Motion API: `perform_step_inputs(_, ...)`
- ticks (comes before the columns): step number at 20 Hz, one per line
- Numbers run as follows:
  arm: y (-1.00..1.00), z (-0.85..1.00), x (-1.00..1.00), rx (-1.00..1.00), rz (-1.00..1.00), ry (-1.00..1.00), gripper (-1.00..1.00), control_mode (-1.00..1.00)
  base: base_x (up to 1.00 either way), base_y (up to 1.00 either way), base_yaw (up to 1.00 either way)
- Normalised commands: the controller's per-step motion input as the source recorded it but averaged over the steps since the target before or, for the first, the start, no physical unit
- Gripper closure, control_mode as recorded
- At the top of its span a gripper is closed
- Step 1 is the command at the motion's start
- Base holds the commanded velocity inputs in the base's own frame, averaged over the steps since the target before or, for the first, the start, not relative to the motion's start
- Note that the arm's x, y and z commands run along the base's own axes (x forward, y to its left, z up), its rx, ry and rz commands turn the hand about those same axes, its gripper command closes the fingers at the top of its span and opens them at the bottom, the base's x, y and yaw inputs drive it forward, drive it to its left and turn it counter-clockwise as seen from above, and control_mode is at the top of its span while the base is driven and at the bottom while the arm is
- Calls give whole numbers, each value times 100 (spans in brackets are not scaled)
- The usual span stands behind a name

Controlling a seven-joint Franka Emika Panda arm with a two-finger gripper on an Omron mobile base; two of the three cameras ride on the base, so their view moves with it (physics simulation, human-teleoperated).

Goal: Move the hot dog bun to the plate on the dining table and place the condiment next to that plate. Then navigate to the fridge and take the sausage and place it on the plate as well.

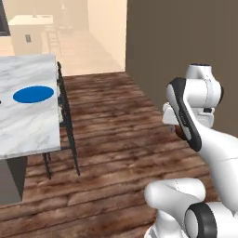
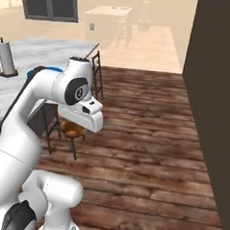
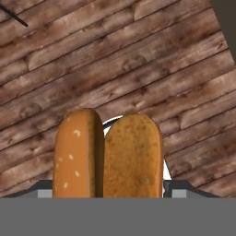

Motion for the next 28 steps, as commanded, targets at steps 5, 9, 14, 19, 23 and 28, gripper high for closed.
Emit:
perform_step_inputs(5, 0, 0, 0, 0, 0, 0, 100, 100, 69, -57, 55)
perform_step_inputs(9, 0, 0, 0, 0, 0, 0, 100, 100, 63, -63, 53)
perform_step_inputs(14, 0, 0, 0, 0, 0, 0, 100, 100, 60, -65, 52)
perform_step_inputs(19, 0, 0, 0, 0, 0, 0, 100, 100, 58, -67, 51)
perform_step_inputs(23, 0, 0, 0, 0, 0, 0, 100, 100, 49, -71, 50)
perform_step_inputs(28, 0, 0, 0, 0, 0, 0, 100, 100, 39, -75, 49)
